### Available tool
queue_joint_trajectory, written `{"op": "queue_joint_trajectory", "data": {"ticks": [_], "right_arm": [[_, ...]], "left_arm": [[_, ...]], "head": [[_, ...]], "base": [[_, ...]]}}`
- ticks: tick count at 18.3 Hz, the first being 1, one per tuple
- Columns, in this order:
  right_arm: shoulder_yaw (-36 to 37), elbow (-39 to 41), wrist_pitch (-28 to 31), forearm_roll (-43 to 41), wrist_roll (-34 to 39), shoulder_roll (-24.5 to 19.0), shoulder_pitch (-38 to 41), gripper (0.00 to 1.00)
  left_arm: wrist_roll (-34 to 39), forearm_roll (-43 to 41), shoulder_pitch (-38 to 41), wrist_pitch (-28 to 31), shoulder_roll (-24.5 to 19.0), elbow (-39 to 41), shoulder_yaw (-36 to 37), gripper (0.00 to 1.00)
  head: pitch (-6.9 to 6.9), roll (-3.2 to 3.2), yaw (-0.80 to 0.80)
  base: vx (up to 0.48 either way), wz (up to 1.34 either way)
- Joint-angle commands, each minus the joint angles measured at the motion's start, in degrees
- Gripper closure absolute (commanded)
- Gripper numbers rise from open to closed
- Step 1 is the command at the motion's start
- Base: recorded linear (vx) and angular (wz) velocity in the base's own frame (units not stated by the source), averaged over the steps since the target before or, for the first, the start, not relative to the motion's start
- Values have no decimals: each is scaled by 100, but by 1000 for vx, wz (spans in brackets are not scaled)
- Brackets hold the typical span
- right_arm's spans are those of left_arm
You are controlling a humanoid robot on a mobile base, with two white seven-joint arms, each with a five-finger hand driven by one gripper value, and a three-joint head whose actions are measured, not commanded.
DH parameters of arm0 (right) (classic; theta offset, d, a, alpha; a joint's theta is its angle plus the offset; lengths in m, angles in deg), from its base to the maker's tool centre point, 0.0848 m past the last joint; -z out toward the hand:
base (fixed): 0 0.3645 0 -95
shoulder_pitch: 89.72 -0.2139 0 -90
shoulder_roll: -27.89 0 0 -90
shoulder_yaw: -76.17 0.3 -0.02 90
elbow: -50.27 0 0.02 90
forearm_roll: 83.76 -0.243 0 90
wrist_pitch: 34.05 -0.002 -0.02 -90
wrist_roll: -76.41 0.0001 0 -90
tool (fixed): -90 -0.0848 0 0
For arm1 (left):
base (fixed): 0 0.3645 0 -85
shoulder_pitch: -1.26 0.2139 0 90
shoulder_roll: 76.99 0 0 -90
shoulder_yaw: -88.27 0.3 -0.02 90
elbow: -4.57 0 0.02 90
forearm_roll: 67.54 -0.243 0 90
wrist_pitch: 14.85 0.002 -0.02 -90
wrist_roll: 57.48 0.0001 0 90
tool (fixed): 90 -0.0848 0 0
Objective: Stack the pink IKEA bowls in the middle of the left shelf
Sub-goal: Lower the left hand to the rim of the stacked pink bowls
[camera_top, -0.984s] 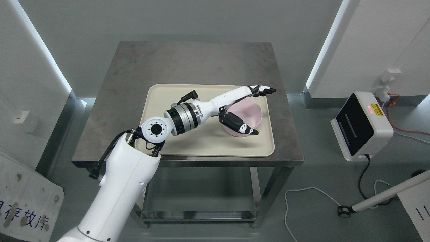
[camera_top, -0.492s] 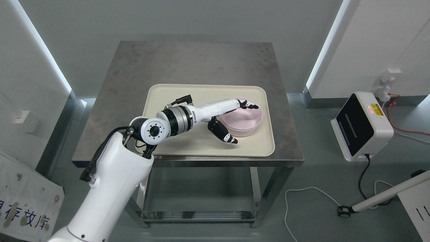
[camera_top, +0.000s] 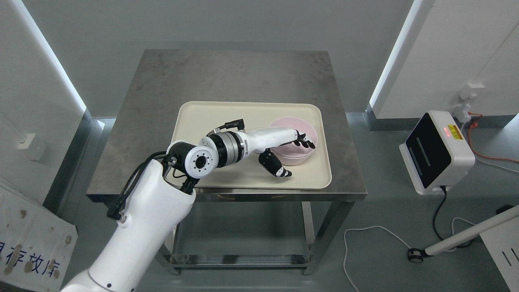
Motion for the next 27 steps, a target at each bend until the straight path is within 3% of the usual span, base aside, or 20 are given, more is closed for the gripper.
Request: {"op": "queue_joint_trajectory", "data": {"ticks": [1, 14, 17, 21, 27], "right_arm": [[53, 0, 5, 44, -4, 100, 0, 0], [53, 0, 5, 44, -4, 100, 0, 0], [53, 0, 5, 44, -4, 100, 0, 0], [53, 0, 5, 44, -4, 100, 0, 0], [53, 0, 5, 44, -4, 100, 0, 0]], "left_arm": [[-6, -511, -168, 3, 184, -273, 338, 37], [-14, -609, -204, -58, 184, -476, -58, 39], [-14, -618, -169, -102, 184, -476, -58, 54], [-14, -609, -160, -742, 184, -616, -303, 86], [-23, -600, -160, -1209, 184, -783, -769, 100]], "head": [[0, 0, 0], [0, 0, 0], [0, 0, 0], [0, 0, 0], [0, 0, 0]], "base": [[0, 0], [0, 0], [0, 0], [0, 0], [0, 0]]}}
